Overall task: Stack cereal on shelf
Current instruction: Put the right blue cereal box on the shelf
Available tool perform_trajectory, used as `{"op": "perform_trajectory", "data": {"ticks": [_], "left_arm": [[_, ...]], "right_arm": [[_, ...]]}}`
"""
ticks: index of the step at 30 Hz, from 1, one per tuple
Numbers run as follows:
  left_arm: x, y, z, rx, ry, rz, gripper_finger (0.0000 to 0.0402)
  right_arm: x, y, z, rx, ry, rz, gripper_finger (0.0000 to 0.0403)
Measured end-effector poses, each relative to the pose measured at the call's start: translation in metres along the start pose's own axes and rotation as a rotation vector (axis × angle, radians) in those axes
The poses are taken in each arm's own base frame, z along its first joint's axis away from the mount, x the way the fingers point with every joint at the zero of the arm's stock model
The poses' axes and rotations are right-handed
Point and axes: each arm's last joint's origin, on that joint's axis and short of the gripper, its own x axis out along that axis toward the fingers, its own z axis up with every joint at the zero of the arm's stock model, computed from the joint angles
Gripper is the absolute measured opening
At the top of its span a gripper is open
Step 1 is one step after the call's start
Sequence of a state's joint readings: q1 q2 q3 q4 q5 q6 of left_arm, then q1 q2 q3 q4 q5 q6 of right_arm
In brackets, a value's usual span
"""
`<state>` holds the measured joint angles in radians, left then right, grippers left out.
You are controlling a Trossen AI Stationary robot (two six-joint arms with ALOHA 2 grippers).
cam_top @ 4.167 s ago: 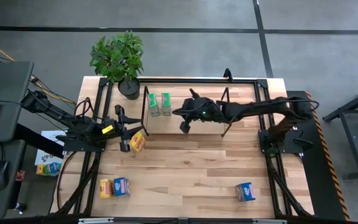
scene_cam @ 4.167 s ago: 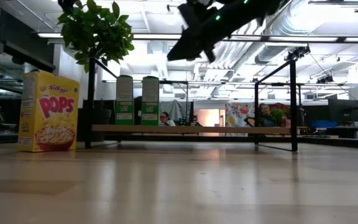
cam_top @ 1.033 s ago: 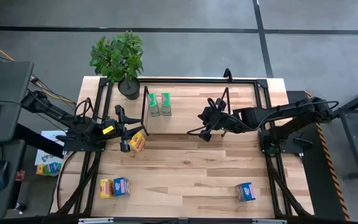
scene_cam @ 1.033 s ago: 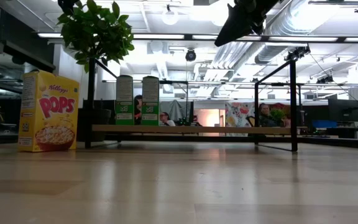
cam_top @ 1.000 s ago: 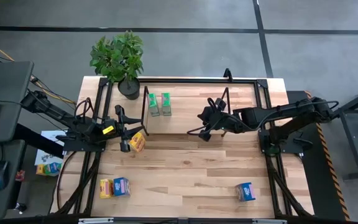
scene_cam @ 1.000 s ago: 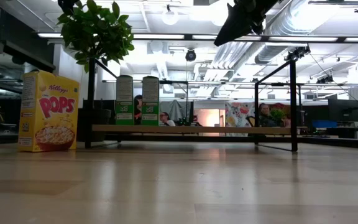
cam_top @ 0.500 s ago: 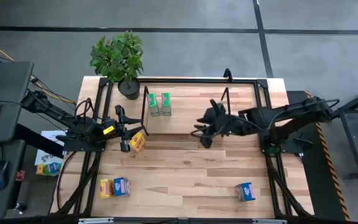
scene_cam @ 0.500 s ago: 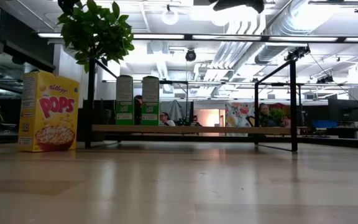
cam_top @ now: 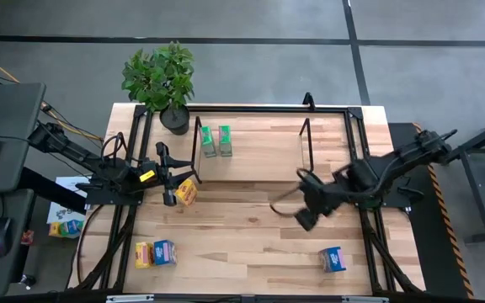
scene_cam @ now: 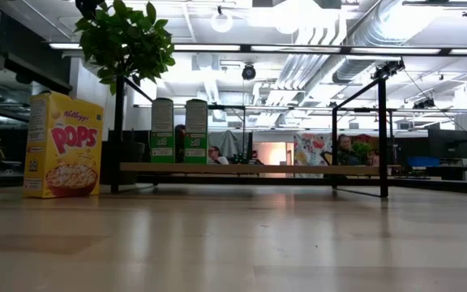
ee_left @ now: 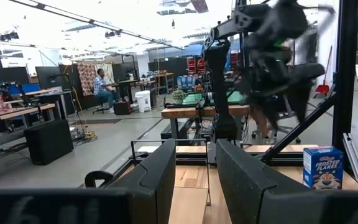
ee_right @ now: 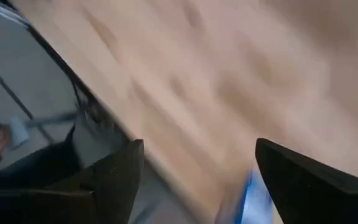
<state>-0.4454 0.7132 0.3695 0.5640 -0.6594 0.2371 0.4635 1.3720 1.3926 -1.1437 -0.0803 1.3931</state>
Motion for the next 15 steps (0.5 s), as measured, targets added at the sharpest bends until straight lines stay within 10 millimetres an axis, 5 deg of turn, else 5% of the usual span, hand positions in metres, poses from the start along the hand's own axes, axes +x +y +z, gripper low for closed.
{"op": "perform_trajectory", "data": {"ticks": [7, 15], "left_arm": [[0.0, 0.0, 0.0, 0.0, 0.0, 0.0, 0.0106], [0.0, 0.0, 0.0, -0.001, -0.002, 0.001, 0.0106]], "right_arm": [[0.004, -0.004, -0.072, 0.414, 0.146, -0.153, 0.0301], [0.039, -0.004, -0.122, 0.546, 0.07, -0.338, 0.0301]]}}
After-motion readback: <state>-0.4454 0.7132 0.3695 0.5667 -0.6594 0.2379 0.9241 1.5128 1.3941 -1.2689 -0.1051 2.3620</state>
